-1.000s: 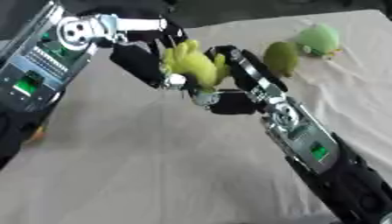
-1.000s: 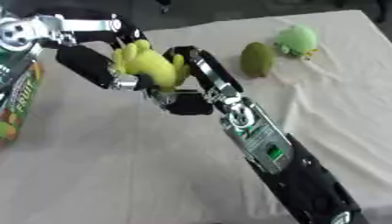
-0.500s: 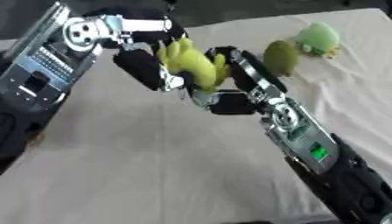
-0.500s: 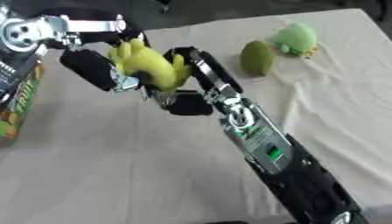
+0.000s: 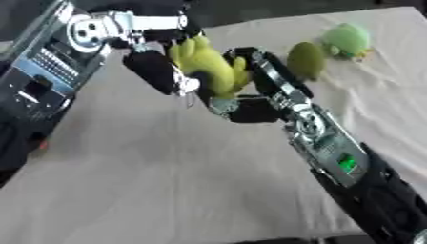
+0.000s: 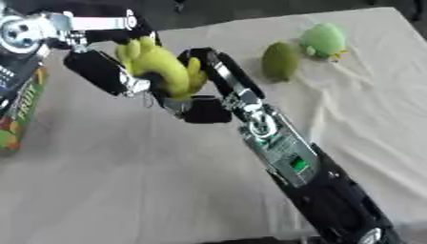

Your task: Pick up the objects with one hand, pass them to the other hand, and then place them into the box on the other side of the table.

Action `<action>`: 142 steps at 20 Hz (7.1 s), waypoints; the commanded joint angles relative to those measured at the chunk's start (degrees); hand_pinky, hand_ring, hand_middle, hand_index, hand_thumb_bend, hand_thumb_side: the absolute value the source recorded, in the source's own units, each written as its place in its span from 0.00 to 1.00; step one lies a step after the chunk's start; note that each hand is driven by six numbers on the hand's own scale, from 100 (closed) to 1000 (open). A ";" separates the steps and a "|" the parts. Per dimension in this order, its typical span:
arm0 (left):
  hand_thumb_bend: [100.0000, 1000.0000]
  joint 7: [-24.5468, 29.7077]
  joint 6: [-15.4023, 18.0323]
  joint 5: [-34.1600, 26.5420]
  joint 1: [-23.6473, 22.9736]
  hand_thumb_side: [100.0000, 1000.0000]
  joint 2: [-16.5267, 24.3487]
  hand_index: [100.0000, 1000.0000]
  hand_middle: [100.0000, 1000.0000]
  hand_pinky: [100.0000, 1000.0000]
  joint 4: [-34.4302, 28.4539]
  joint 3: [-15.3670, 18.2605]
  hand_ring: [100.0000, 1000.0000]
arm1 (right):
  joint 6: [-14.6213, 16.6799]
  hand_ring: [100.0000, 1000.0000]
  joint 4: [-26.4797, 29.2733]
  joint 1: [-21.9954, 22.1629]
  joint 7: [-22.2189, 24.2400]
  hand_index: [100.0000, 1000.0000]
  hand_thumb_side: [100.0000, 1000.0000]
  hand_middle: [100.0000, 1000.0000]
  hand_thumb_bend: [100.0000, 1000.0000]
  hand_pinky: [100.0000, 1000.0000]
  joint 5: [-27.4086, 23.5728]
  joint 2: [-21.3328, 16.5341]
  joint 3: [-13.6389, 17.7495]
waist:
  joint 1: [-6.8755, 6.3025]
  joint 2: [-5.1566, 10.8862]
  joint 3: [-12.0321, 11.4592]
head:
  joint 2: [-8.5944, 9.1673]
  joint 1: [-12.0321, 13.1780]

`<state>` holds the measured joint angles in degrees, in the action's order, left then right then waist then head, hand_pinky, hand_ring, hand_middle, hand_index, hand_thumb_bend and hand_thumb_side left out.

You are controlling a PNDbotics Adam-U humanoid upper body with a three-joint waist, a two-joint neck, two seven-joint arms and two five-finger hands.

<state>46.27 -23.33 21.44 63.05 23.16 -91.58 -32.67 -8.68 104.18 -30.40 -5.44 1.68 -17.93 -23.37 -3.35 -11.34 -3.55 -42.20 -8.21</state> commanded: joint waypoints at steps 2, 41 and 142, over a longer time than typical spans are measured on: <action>0.05 3.59 -4.24 1.06 1.19 0.07 1.49 0.49 0.55 0.58 -1.48 1.47 0.61 | -1.66 0.51 0.85 -0.82 0.36 0.52 0.04 0.41 0.43 0.70 0.41 -0.75 -0.29 | 0.12 1.18 -0.11 | -0.22 -0.01; 0.05 -15.31 -6.40 -5.61 -13.92 0.00 20.23 0.47 0.51 0.56 -13.90 19.35 0.59 | -7.76 0.62 -1.53 0.97 -1.30 0.63 0.14 0.46 0.34 0.75 -0.34 -4.10 1.98 | 0.17 0.85 -0.59 | -0.29 3.05; 0.41 -60.17 9.23 -38.80 -34.54 0.44 8.65 0.75 0.65 0.59 -10.61 30.85 0.69 | -17.07 0.77 -23.01 -10.67 5.13 0.78 0.18 0.65 0.61 0.81 8.85 -19.37 15.20 | 2.55 0.38 -0.01 | 2.28 -1.73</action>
<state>-13.88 -13.94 -17.61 28.10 31.13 -101.68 -2.85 -25.82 81.79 -39.78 -1.77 9.93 -34.99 -8.30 -0.80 -11.75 -3.54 -40.61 -9.61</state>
